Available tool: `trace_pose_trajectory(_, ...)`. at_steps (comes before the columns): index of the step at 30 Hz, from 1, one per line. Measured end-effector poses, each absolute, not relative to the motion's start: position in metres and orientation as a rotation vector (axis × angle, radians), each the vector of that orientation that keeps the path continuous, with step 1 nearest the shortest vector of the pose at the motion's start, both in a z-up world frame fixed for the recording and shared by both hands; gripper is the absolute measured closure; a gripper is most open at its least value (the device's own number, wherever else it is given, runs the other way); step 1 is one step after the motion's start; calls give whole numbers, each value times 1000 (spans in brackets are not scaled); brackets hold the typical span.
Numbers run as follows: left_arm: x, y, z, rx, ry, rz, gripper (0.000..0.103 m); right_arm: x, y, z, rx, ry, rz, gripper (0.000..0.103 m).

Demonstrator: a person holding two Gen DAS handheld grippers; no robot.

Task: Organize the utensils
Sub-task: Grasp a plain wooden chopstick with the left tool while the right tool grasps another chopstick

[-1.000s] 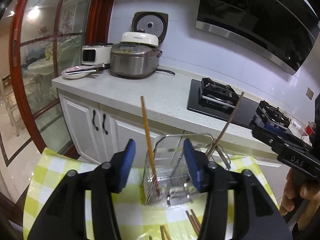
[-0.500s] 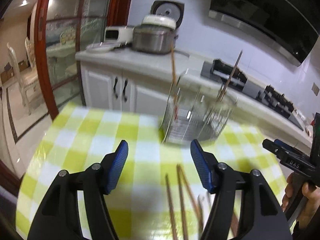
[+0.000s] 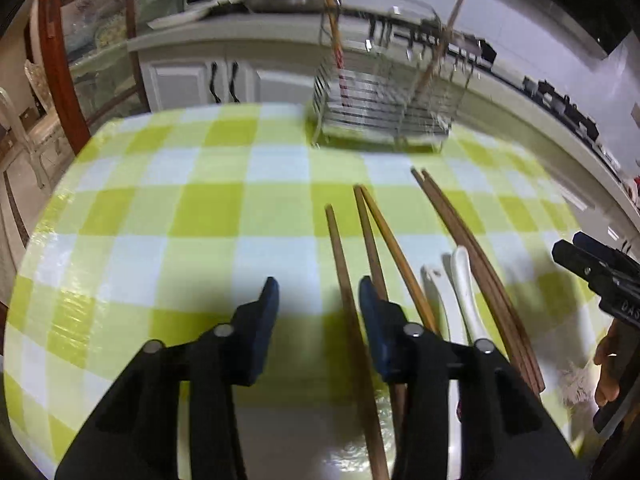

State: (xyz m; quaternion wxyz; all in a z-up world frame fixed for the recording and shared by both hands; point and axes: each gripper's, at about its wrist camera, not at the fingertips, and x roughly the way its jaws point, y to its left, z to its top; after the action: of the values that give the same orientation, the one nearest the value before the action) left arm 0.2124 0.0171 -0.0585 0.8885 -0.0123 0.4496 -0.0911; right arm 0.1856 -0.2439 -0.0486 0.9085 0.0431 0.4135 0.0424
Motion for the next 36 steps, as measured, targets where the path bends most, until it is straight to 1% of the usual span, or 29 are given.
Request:
trace_pose_trajectory(5,219,11,-66,-12,958,-191,65,187,-247,-56,89,880,104,22)
trace_pose_trajectory(9,226,3,-70,29,981,-187,78,191,-245,-58,80,898,119,22)
trace_pose_trajectory(12,230,-3,-71,59,988,-181,82,194,-244,-60,71,907,121,22)
trace_pose_trajectory(16,234,-12,-72,127,994,-166,82,199,-241,-64,68,922,129,22)
trace_pose_trajectory(21,237,-17,-72,145,992,-177,95,209,-233,-64,55,931,143,22)
trace_pose_trajectory(29,232,-3,-72,90,984,-185,96,239,-216,-66,36,953,143,22)
trace_pose_trajectory(33,228,9,-72,75,980,-175,96,253,-206,-70,8,969,135,26)
trace_pose_trajectory(36,226,18,-71,60,977,-166,96,261,-201,-72,-5,974,132,26)
